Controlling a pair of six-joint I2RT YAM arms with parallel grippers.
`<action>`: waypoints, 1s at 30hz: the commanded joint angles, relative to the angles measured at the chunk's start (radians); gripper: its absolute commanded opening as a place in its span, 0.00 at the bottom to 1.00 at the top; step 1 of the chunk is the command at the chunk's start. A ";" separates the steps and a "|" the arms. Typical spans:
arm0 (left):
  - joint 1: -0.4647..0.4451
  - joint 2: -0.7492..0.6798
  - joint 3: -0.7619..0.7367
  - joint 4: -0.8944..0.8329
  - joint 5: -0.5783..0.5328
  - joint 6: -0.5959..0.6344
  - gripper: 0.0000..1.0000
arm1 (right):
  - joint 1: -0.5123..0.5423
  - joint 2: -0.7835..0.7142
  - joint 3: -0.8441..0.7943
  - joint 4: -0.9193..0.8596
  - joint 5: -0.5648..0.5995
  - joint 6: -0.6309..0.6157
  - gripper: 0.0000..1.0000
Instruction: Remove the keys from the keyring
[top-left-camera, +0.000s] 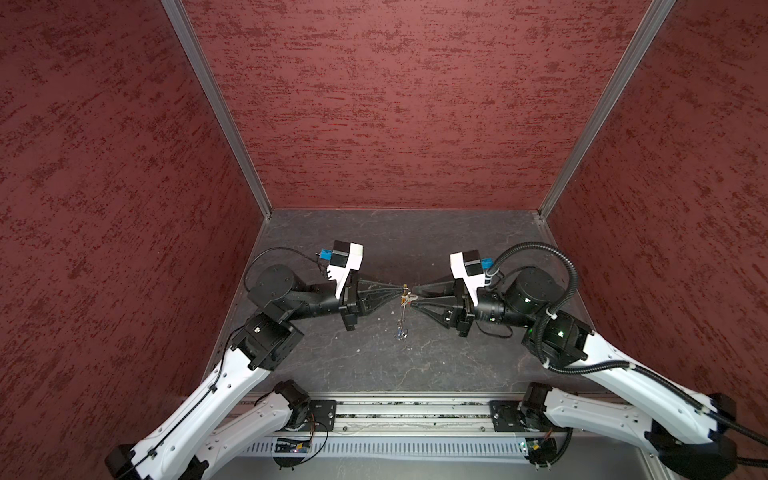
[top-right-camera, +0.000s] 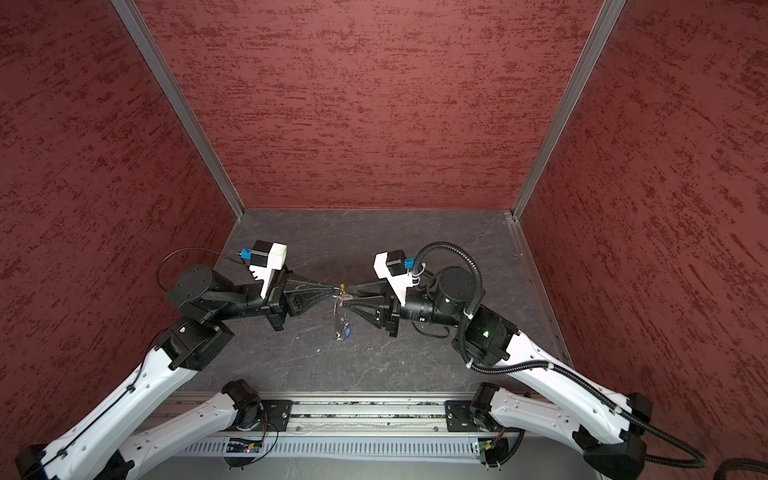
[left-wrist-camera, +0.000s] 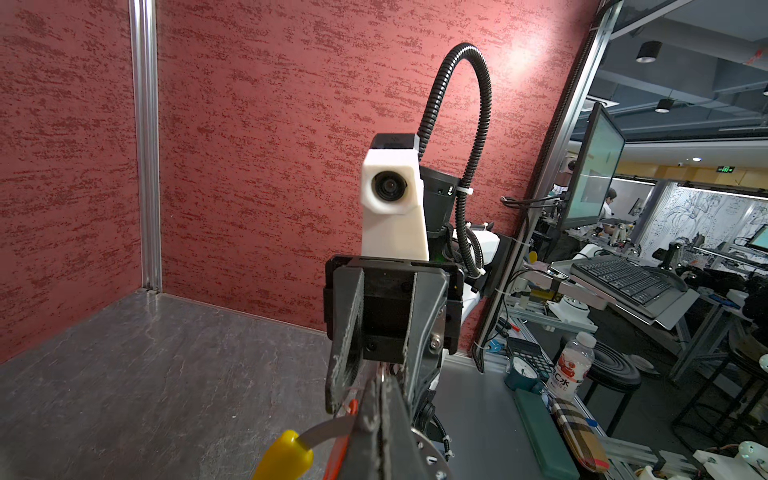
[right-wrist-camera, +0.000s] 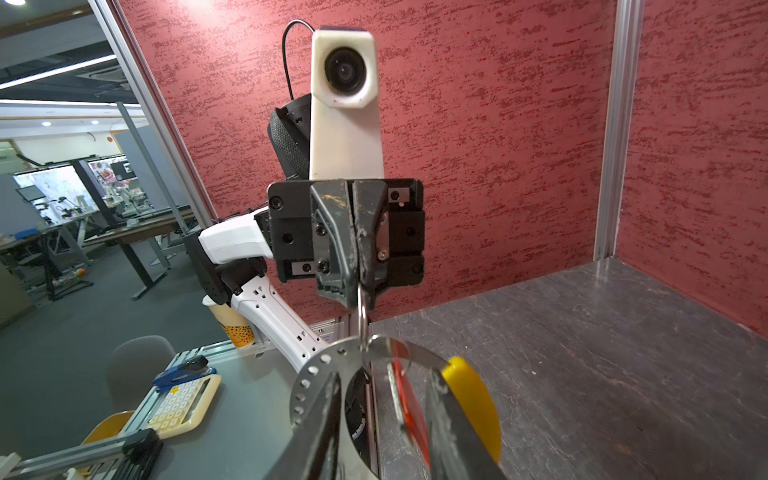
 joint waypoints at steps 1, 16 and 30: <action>-0.002 -0.012 -0.005 0.042 -0.015 -0.010 0.00 | 0.004 0.012 0.008 0.018 -0.035 0.000 0.29; -0.002 -0.027 -0.031 0.079 -0.063 -0.018 0.00 | 0.005 0.035 0.036 -0.021 -0.066 -0.022 0.00; -0.002 -0.018 -0.062 0.167 -0.054 -0.063 0.00 | 0.009 0.090 0.059 -0.047 -0.121 -0.039 0.00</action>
